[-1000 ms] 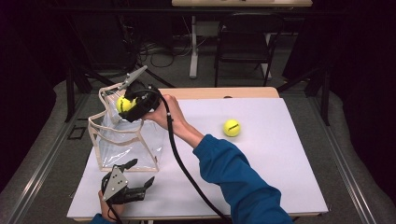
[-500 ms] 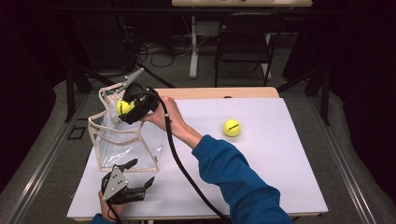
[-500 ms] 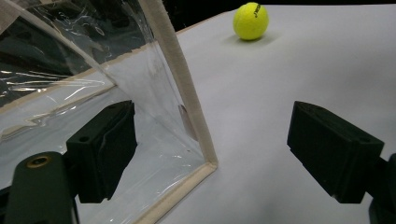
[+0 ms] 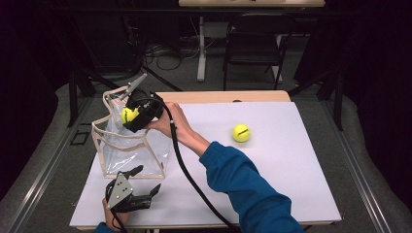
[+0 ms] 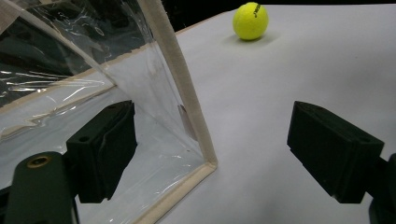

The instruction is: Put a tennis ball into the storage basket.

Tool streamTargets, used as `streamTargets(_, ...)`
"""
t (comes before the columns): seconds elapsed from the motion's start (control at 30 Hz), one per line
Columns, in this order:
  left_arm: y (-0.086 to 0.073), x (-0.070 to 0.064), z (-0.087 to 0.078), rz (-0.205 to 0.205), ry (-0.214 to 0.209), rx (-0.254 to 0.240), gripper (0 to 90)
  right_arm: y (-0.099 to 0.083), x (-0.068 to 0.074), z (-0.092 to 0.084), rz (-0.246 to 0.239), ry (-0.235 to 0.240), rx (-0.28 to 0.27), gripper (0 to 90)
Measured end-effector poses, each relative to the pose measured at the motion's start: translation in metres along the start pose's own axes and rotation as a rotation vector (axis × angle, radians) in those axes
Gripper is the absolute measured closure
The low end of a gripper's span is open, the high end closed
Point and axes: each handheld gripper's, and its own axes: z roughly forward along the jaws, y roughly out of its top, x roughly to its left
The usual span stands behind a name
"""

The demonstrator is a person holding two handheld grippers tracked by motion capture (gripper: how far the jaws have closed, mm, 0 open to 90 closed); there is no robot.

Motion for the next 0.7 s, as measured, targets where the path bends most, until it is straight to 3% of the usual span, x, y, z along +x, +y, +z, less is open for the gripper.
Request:
streamTargets(0.07, 0.000, 0.000, 0.000, -0.001, 0.001, -0.001, 15.8, -0.001, -0.001, -0.001, 0.011, 0.013, -0.010, 13.9)
streamTargets(0.3, 0.000, 0.000, 0.000, 0.000, 0.001, 0.000, 15.8, -0.006, -0.005, -0.018, 0.034, 0.015, -0.048, 2.3)
streamTargets(0.7, 0.000, 0.000, 0.001, -0.004, -0.001, -0.001, 15.8, -0.027, -0.011, -0.052, 0.027, 0.028, -0.081, 0.0)
